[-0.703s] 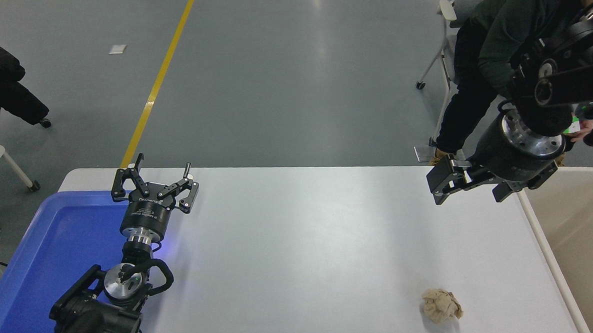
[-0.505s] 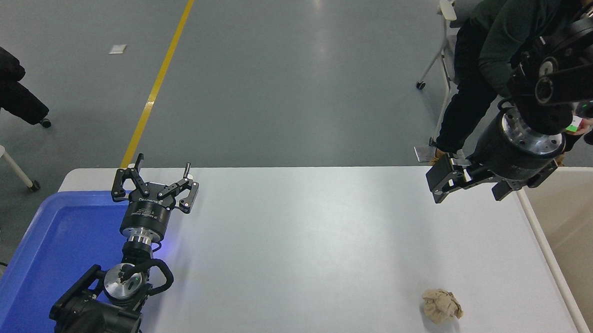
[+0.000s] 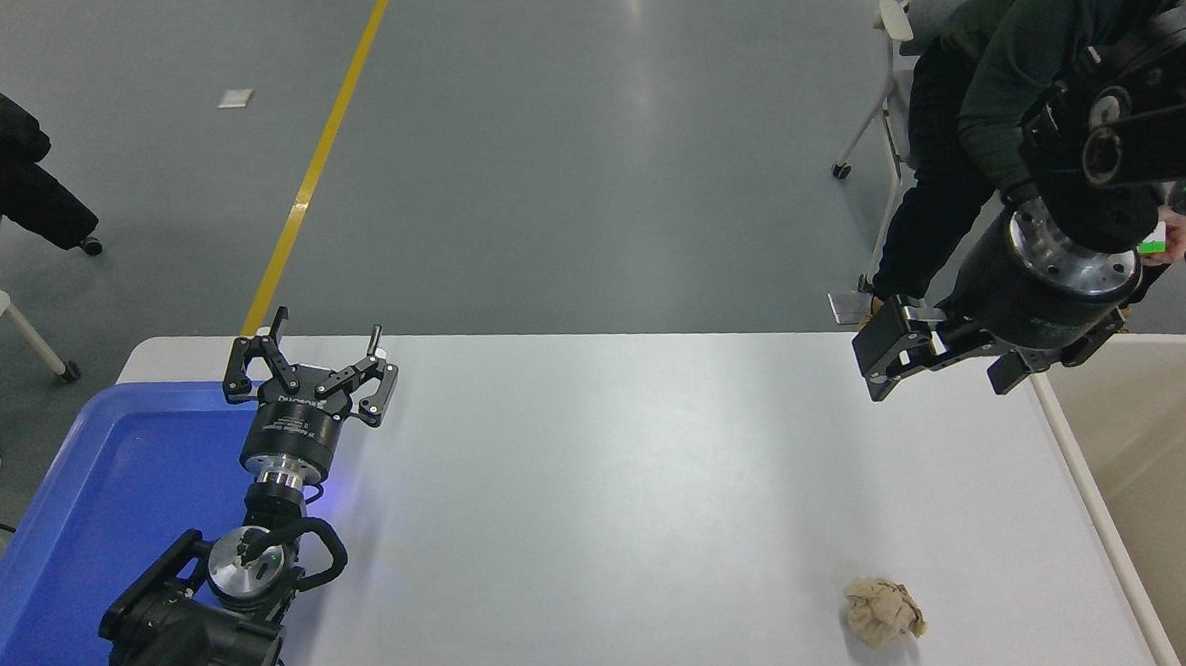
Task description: Pick up paper ball place in dustbin
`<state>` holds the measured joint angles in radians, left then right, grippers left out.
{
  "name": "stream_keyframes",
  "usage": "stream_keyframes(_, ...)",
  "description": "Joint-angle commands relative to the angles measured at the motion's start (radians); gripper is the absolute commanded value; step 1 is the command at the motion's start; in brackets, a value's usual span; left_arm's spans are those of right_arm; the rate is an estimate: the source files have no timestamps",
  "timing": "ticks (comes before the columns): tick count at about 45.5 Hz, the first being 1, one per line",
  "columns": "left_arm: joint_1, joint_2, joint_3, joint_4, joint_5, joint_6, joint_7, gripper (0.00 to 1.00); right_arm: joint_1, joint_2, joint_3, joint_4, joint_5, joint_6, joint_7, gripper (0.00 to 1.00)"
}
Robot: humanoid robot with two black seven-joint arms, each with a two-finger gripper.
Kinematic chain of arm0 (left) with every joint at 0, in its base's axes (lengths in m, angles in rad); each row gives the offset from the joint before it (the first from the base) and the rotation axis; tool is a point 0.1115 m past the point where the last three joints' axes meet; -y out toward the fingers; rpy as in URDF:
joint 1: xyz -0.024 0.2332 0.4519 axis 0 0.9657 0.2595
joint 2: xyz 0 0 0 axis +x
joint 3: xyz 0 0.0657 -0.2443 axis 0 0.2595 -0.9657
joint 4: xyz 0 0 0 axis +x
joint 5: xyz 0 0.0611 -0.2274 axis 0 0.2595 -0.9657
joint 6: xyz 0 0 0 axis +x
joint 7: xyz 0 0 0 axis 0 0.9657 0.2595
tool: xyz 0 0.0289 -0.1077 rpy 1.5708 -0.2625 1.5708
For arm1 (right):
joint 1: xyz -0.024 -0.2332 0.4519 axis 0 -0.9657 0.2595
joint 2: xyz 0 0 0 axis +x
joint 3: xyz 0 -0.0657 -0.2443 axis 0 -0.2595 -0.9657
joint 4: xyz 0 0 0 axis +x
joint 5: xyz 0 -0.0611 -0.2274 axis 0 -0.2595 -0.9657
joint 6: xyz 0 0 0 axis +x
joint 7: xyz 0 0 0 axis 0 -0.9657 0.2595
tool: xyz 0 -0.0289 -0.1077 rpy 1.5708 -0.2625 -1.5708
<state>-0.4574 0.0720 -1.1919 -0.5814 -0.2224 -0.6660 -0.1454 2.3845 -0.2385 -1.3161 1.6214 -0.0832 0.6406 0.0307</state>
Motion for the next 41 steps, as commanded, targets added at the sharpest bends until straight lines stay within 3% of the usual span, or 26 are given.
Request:
stream_keyframes(1, 0.000, 0.000, 0.000, 0.000, 0.000, 0.000, 0.000, 0.99, 0.018, -0.002, -0.002, 0.014, 0.000, 0.005, 0.000, 1.00)
stream_keyframes(20, 0.000, 0.000, 0.000, 0.000, 0.000, 0.000, 0.000, 0.99, -0.077, -0.005, 0.001, 0.026, 0.003, -0.041, 0.002, 1.00)
stream_keyframes(31, 0.000, 0.000, 0.000, 0.000, 0.000, 0.000, 0.000, 0.99, -0.292, -0.035, 0.054, 0.025, -0.015, -0.191, 0.003, 1.00)
stream_keyframes(41, -0.001, 0.000, 0.000, 0.000, 0.000, 0.000, 0.000, 0.99, -0.536, -0.018, 0.133, 0.009, -0.075, -0.446, 0.002, 1.00)
